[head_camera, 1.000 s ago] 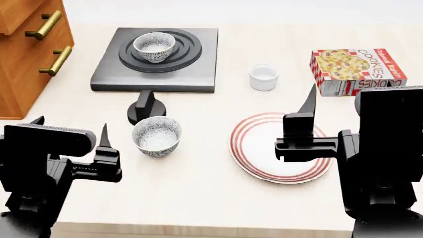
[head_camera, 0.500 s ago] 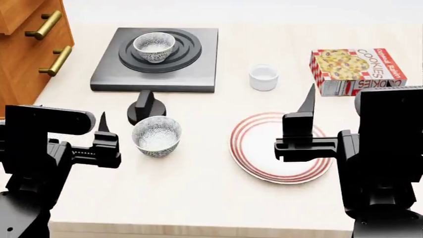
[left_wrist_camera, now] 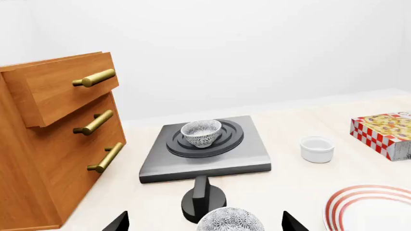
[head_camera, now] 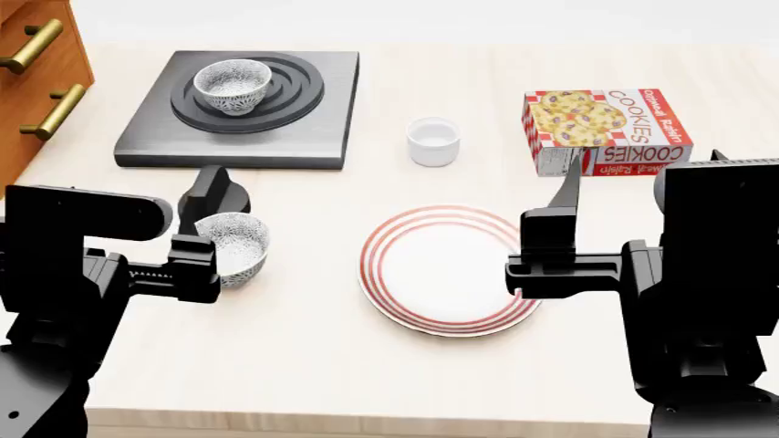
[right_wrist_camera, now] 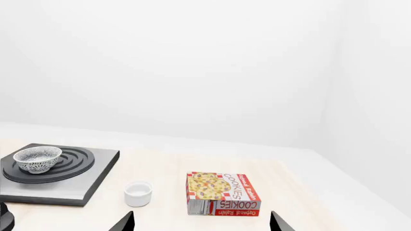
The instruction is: Pick the akita bowl on the stove and place it on the plate.
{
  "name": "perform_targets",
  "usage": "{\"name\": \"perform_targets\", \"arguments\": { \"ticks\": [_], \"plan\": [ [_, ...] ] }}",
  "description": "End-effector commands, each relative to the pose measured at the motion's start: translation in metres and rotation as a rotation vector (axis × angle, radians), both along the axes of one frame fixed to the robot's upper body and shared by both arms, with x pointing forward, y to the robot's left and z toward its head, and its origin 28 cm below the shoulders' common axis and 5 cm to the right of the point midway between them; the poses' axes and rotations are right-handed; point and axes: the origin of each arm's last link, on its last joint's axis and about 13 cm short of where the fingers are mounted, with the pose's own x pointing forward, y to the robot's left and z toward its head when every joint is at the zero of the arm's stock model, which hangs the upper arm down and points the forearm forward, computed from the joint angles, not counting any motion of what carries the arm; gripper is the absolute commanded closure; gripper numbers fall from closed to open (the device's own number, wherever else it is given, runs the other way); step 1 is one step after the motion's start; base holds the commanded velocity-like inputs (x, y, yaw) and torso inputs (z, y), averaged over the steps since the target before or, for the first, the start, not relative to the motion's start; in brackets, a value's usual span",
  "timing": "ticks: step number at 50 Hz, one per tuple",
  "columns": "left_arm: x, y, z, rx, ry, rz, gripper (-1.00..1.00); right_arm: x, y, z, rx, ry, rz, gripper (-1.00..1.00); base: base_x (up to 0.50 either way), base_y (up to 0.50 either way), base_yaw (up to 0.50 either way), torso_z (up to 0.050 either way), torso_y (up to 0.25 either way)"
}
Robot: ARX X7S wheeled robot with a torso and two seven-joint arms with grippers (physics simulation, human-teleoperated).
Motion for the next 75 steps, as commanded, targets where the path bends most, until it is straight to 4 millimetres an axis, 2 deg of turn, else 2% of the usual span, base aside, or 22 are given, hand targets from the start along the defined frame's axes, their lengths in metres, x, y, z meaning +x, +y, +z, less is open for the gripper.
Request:
{"name": "perform_targets", "arguments": {
  "ticks": [1, 12, 33, 75],
  "plan": [
    [-0.0001, -0.0001, 0.0013, 0.001, -0.003, -0.003, -1.00, -0.0001, -0.0001, 0.0000, 0.000, 0.001, -0.003, -1.00, 0.00, -0.38, 0.00, 0.000, 0.000],
    [-0.0005, 0.0000, -0.0003, 0.001, -0.002, -0.003, -1.00, 0.0000, -0.0002, 0.0000, 0.002, -0.001, -0.004, -1.00, 0.00, -0.30, 0.00, 0.000, 0.000],
    [-0.0004, -0.0001, 0.0004, 0.001, -0.002, -0.003, -1.00, 0.0005, -0.0001, -0.0011, 0.001, 0.009, 0.002, -1.00, 0.01, -0.01, 0.00, 0.000, 0.000],
    [-0.0006, 0.0006, 0.0026, 0.000, -0.007, -0.002, -1.00, 0.0003, 0.0004, -0.0005, -0.002, 0.010, 0.004, -1.00, 0.25, 0.00, 0.00, 0.000, 0.000]
  ]
}}
